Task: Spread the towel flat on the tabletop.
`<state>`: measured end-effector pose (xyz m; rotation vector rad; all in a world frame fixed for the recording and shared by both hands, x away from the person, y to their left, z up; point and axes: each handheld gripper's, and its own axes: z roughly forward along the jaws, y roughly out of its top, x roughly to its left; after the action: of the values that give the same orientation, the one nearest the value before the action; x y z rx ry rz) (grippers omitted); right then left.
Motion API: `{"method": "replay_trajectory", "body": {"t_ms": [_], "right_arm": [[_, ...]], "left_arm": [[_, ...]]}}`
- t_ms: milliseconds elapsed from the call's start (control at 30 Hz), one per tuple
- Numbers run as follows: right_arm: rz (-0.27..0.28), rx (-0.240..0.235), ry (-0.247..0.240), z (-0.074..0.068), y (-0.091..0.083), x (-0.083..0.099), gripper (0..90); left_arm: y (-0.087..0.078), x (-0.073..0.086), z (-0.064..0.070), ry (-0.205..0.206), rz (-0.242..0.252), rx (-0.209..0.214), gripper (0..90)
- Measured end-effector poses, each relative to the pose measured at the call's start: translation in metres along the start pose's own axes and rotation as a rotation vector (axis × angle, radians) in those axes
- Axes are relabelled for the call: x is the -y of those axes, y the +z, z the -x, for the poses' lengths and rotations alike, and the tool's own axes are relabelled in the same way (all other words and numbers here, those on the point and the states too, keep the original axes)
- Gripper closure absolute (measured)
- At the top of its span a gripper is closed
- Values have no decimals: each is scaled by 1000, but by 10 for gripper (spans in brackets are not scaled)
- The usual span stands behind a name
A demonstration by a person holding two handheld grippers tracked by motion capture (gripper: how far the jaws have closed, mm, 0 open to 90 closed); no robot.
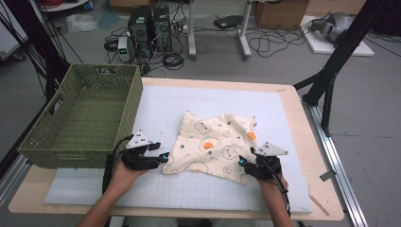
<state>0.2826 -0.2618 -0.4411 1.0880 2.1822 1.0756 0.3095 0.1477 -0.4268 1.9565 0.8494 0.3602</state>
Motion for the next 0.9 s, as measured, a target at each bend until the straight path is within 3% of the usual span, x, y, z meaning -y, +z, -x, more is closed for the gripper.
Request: {"method": "replay_trajectory", "body": {"t_ms": [133,233,333,433,500,700,900], "right_arm": [[-17,-106,-43,-15,0,0,450],[-66,-141,-91,-22,4,2,568],[-77,-191,-76,-22,5,4,710],[-92,-220,-91,-24,4,4,842],[-100,-244,-71,-22,3,4,860],[-146,-300,-110,-19,-17,12,879],[-185,-336,-111,-11,-48,30,882]], "left_arm": [[5,-7,-6,0,10,-26,447],[7,-11,-10,-5,15,-47,447],[9,-13,-11,-6,22,-58,447],[11,-16,-13,-15,27,-74,447],[14,-19,-13,-19,24,-81,446],[21,-25,-13,-65,48,-82,439],[37,-24,-13,-74,5,-78,437]]}}
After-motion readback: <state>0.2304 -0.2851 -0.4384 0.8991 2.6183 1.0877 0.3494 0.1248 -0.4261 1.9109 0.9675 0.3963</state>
